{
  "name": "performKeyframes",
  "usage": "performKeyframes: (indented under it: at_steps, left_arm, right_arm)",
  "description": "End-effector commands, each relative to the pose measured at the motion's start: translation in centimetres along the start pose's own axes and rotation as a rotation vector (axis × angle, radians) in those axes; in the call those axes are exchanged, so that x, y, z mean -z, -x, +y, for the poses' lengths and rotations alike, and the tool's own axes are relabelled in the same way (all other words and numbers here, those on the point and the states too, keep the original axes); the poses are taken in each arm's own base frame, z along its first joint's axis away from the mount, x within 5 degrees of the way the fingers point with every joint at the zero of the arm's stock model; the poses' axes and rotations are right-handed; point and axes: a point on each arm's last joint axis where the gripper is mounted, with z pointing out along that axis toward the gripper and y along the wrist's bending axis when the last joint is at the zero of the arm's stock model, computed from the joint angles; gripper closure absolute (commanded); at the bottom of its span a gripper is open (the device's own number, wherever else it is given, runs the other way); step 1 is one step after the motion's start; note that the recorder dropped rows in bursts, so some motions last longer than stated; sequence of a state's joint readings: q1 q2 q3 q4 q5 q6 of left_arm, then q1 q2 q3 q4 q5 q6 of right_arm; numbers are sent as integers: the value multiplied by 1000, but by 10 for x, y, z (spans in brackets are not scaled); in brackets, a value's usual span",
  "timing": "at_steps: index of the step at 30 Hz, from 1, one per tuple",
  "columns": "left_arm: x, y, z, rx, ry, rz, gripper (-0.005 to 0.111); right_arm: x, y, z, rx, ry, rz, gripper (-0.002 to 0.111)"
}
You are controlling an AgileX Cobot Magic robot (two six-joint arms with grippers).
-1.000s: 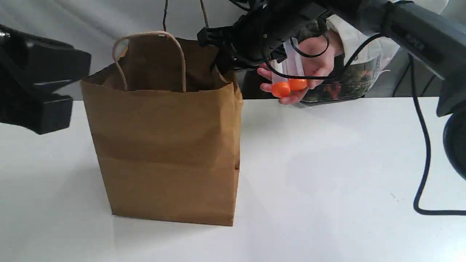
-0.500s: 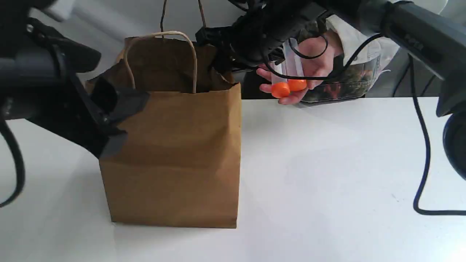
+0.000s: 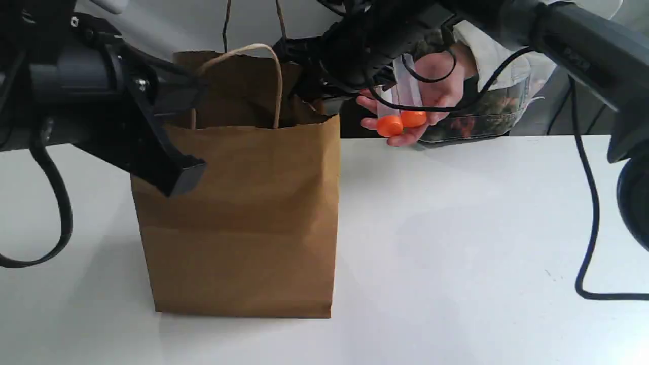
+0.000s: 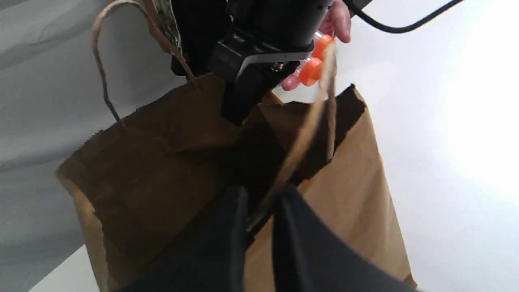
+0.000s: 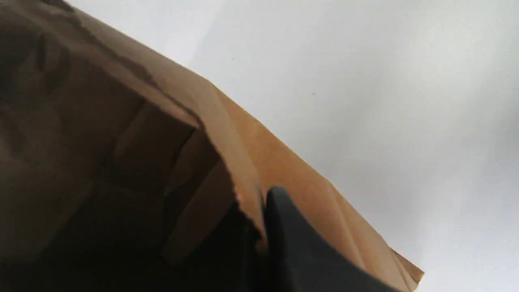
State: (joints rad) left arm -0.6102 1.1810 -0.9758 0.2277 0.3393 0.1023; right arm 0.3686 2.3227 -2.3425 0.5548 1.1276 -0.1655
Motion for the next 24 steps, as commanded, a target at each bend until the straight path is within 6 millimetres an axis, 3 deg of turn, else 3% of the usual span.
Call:
performKeyframes:
  at_steps: [1, 6, 10, 13, 16, 20, 24]
  left_arm:
    - [3, 6, 1, 0, 1, -19, 107]
    - [16, 26, 21, 38, 59, -32, 107]
    - [32, 47, 56, 81, 177, -91, 107]
    - [32, 55, 78, 104, 242, -96, 107]
    - [18, 61, 93, 151, 253, -81, 107]
    - [-18, 64, 96, 145, 192, -53, 107]
    - [-36, 68, 99, 168, 167, -41, 107]
  right_arm:
    - [0, -1, 3, 19, 10, 15, 108]
    - [0, -3, 3, 19, 13, 32, 108]
    - [1, -7, 4, 7, 21, 81, 108]
    - [1, -8, 4, -10, 22, 92, 108]
    - [1, -9, 3, -13, 15, 93, 108]
    - [1, -9, -3, -16, -57, 103, 108]
    - [2, -10, -14, -18, -123, 110, 108]
